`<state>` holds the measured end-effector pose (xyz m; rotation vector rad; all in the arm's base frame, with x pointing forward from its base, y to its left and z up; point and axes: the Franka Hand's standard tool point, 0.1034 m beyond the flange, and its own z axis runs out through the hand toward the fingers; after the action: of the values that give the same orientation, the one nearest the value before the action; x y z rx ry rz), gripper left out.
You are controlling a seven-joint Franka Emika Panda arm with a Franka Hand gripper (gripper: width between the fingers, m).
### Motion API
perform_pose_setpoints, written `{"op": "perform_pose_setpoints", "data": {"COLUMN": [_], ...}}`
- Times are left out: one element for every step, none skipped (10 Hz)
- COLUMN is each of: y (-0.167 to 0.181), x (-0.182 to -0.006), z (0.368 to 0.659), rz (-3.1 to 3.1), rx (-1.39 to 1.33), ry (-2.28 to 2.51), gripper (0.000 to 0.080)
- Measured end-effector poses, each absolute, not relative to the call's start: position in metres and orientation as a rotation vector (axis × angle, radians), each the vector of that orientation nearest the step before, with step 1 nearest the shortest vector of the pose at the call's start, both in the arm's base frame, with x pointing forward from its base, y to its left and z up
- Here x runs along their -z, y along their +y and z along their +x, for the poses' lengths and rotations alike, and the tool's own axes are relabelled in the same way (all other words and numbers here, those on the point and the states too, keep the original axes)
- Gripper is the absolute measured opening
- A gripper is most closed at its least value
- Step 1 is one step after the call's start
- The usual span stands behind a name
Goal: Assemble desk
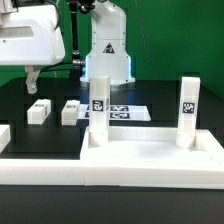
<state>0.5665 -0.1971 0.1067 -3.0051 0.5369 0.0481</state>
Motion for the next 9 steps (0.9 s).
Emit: {"op": "perform_pose_setpoints", "data": {"y": [-0.194, -0.185, -0.176, -0.163, -0.149, -0.138, -0.141, -0.145, -0.142], "x": [-0.105, -0.102, -0.101, -0.098, -0.092, -0.09, -0.091, -0.089, -0.088], "z": [0.562, 0.546, 0.525, 0.51, 0.499, 0.487, 0.488, 0.491, 0.484], "rz": [-2.99, -2.922, -2.841, -2.795, -2.788, -2.774, -2.731, -2.714, -2.662], "rx": [-0.091, -0.216, -0.363, -0.477, -0.541, -0.665, -0.757, -0.798, -0.901], "ry": [0.537, 0.57, 0.576, 0.561, 0.556, 0.535, 0.528, 0.526, 0.513], "gripper": [0.0649, 0.0649, 0.0649, 0.0649, 0.0649, 0.0649, 0.0649, 0.0649, 0.0649]}}
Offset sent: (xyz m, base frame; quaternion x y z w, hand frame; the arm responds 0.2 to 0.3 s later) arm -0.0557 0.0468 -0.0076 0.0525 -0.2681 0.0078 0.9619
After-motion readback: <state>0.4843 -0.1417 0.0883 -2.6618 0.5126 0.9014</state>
